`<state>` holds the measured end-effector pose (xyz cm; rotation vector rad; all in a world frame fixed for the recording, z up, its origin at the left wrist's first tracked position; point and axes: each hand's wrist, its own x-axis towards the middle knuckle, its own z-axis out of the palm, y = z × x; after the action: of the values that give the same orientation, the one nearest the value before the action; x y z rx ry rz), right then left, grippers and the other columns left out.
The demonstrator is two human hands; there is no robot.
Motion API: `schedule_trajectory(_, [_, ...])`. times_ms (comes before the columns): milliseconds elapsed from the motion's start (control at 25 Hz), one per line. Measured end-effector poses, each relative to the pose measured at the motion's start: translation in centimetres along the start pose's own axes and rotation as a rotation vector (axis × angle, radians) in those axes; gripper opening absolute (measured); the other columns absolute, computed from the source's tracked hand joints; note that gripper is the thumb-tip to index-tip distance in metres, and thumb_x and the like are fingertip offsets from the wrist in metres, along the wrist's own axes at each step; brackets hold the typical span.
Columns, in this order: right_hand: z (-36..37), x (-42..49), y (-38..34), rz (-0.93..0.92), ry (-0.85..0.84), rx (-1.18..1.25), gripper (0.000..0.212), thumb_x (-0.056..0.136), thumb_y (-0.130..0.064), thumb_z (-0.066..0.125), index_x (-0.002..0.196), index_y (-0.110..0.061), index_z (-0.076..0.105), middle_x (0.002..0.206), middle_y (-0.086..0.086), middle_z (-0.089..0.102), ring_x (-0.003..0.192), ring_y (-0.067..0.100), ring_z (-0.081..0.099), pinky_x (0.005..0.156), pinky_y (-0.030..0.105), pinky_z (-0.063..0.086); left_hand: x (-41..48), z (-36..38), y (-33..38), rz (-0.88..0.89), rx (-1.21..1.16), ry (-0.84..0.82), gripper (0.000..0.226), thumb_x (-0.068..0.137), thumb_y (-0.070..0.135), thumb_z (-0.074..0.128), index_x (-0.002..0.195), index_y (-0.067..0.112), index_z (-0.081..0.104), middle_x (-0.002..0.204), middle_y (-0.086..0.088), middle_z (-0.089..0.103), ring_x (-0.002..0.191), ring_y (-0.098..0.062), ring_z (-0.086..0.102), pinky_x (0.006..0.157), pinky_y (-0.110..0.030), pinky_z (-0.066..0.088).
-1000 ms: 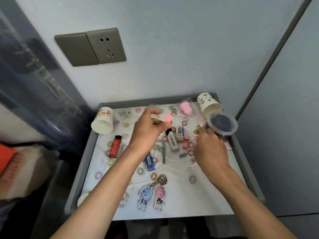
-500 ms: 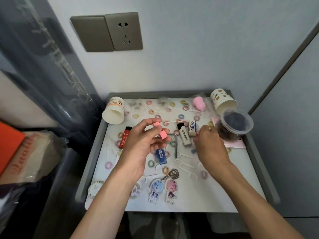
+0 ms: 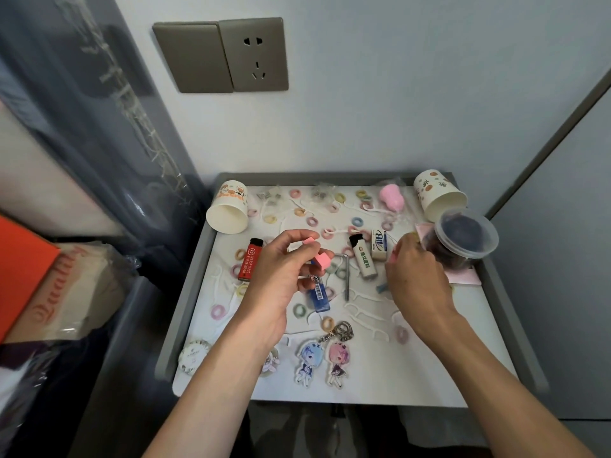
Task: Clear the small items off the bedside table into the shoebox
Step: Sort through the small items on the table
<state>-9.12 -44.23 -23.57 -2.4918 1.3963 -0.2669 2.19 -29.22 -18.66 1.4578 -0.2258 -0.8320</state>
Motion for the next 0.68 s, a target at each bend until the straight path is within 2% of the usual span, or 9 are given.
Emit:
schedule_trajectory(120, [-0.2,0.0,0.1,-0.021,-0.067,-0.043,0.025,0.087,-0.005,0.063,0.109,-0.003,0.052,0.105,0.02,0.064,0.091,0.039,0.063,0.062,0.032,0.035,0.0,0.2,-0.2,-0.004,0.001,0.001,0.012,0.094,0.012,0.062,0.106,0.012,0.067,0.091,-0.014,0.076,0.065,-0.017,0.061,0.059,-0.028,0.043])
schedule_trajectory(240, [-0.9,0.1,-0.1,-0.064,-0.028,-0.062,0.022,0.089,-0.003,0.061,0.109,-0.006,0.052,0.107,0.016,0.062,0.089,0.037,0.062,0.063,0.033,0.036,0.0,0.3,-0.3,-0.003,-0.004,-0.008,0.011,0.095,0.017,0.064,0.104,0.011,0.066,0.092,-0.015,0.076,0.064,-0.016,0.061,0.059,-0.027,0.043])
schedule_trajectory(320, [-1.9,-0.3,-0.7,-0.185,0.077,0.103,0.015,0.092,-0.005,0.059,0.103,-0.012,0.051,0.096,0.008,0.064,0.076,0.026,0.061,0.059,0.031,0.039,0.0,0.2,-0.3,0.002,-0.015,-0.009,0.013,0.094,0.018,0.065,0.104,0.009,0.064,0.088,-0.012,0.076,0.063,-0.016,0.06,0.057,-0.026,0.044])
schedule_trajectory(360, [-2.4,-0.7,-1.3,-0.275,0.09,0.247,0.013,0.093,-0.008,0.06,0.1,-0.015,0.052,0.088,-0.001,0.065,0.066,0.015,0.059,0.054,0.023,0.04,0.0,0.1,-0.3,0.004,-0.024,-0.009,0.014,0.093,0.018,0.066,0.103,0.009,0.064,0.087,-0.012,0.076,0.063,-0.016,0.059,0.056,-0.026,0.044])
schedule_trajectory(400, [-3.0,-1.3,-2.0,-0.368,0.048,0.393,0.011,0.094,-0.012,0.061,0.098,-0.019,0.053,0.081,-0.012,0.063,0.058,0.005,0.058,0.05,0.013,0.039,-0.1,0.0,-0.3,0.007,-0.031,-0.012,0.014,0.092,0.019,0.067,0.103,0.009,0.065,0.086,-0.011,0.074,0.062,-0.016,0.059,0.056,-0.026,0.044])
schedule_trajectory(480, [-3.7,-2.4,-3.4,-0.525,-0.135,0.582,0.014,0.093,-0.013,0.063,0.092,-0.023,0.053,0.071,-0.021,0.058,0.058,0.001,0.06,0.052,0.006,0.04,-0.1,-0.3,-0.2,0.019,-0.019,-0.024,0.019,0.091,0.021,0.068,0.104,0.007,0.068,0.083,-0.011,0.071,0.063,-0.017,0.059,0.056,-0.026,0.045])
schedule_trajectory(560, [-3.7,-2.8,-4.0,-0.624,-0.216,0.573,0.016,0.091,-0.011,0.065,0.09,-0.023,0.053,0.069,-0.021,0.056,0.066,0.001,0.06,0.056,0.006,0.039,-0.1,-0.6,-0.1,0.039,0.021,-0.045,0.023,0.091,0.024,0.067,0.105,0.006,0.071,0.083,-0.012,0.069,0.065,-0.02,0.059,0.056,-0.027,0.045])
schedule_trajectory(680, [-3.6,-2.8,-4.2,-0.652,-0.205,0.549,0.015,0.092,-0.011,0.064,0.091,-0.022,0.053,0.069,-0.019,0.056,0.069,0.004,0.059,0.058,0.009,0.039,-0.2,-1.3,0.0,0.071,0.085,-0.065,0.019,0.091,0.024,0.068,0.102,0.009,0.074,0.079,-0.009,0.07,0.061,-0.016,0.06,0.052,-0.022,0.046])
